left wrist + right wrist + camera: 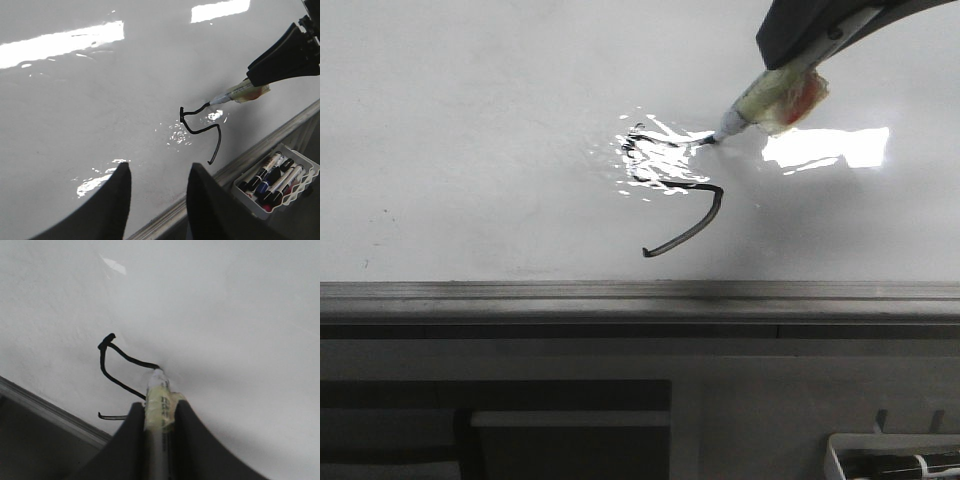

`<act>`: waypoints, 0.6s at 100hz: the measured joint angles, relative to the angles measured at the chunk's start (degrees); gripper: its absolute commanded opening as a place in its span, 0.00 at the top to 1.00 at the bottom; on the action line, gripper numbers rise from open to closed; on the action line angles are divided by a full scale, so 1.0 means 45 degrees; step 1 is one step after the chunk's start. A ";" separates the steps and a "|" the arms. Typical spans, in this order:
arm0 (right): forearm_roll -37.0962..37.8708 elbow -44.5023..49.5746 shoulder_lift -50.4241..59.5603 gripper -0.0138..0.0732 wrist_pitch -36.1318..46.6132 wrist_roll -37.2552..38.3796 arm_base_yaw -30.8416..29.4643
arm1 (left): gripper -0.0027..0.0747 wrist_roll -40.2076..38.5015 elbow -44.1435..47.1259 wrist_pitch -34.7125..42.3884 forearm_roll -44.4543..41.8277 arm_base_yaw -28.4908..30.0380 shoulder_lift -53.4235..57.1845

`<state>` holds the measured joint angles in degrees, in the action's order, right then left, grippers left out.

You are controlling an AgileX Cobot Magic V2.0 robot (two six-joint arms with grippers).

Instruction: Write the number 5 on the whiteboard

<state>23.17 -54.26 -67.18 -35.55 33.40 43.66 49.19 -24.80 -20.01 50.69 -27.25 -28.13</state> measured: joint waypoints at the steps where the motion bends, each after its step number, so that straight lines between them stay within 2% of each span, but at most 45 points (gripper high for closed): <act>1: 0.0000 0.0000 0.0000 0.89 0.0000 0.0000 0.0000 | 0.66 0.0000 0.0000 0.0000 0.0000 0.0000 0.0000; 14: 0.0089 0.0000 0.0122 0.89 0.0027 0.0032 0.0064 | 0.66 0.0000 0.0000 0.0000 0.0000 0.0000 0.0000; 25: 0.0678 -0.0022 0.0461 0.89 0.0052 -0.0339 0.0702 | 0.64 0.0000 0.0000 -0.0136 0.0053 0.0000 0.0000; 44: 0.1294 -0.0167 0.1307 0.89 0.0838 -0.1360 0.2686 | 0.36 0.0581 -0.0342 -0.1679 0.0059 0.0000 -0.0131; 60: 0.1425 -0.0167 0.1107 0.92 0.0570 -0.3008 0.3767 | 0.37 0.1910 -0.1447 -0.3087 -0.0198 0.0000 -0.0851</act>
<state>29.59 -55.01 -62.20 -32.99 19.87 60.61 57.79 -31.31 -33.90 49.80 -27.25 -31.96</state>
